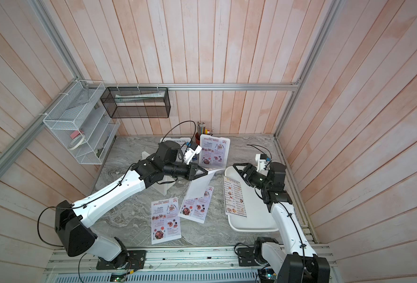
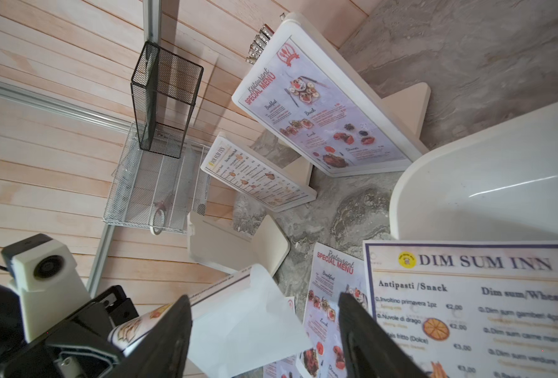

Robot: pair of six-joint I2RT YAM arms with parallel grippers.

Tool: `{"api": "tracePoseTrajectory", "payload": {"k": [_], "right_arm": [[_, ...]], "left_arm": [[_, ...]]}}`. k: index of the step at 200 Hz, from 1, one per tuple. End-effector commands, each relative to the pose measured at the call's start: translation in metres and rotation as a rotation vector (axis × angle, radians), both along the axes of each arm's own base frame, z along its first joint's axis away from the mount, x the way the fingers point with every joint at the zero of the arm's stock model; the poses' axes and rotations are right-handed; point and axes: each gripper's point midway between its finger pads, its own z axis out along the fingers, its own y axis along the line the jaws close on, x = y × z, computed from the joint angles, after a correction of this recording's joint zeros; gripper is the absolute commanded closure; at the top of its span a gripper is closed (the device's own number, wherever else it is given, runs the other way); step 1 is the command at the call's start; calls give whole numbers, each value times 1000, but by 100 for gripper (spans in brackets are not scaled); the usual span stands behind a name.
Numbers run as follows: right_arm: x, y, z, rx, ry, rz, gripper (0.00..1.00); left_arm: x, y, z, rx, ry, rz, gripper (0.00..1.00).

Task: Replace the menus in the menu holders
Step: Pick up the menu from the storage box.

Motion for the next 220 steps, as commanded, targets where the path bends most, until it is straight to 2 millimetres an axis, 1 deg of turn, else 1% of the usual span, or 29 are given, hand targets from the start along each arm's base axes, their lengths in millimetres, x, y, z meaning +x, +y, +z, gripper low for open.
{"api": "tracePoseTrajectory", "payload": {"k": [1,18,46,65,77,89,101,117,133,154,183,220], "right_arm": [[2,8,20,84,5,11,28],[2,12,13,117,53,4,29],[-2,33,7,226,116,25,28],[-4,47,13,338,148,34,29],[-3,55,15,329,153,43,29],[-5,66,9,313,183,63,29],[-9,73,1,332,215,88,29],[-13,74,-5,378,235,92,28],[-13,71,-7,379,238,62,28],[-12,69,-2,385,221,45,28],[-13,72,1,400,211,68,27],[-22,73,-9,421,230,83,27]], "left_arm": [[-6,5,24,-53,-68,-56,100],[-7,3,24,-70,-77,-86,100],[-9,-1,23,-77,-94,-132,100],[-12,-1,18,-63,-100,-150,100],[-11,1,14,-47,-100,-146,100],[-12,1,11,-41,-98,-146,100],[-11,2,5,-31,-88,-146,100],[-13,0,-2,-26,-77,-155,100],[-16,-2,1,-37,-84,-170,100],[-22,-6,-1,-32,-86,-188,100],[-32,-12,-7,-25,-90,-219,100],[-35,-16,-11,-28,-93,-231,100]]}}
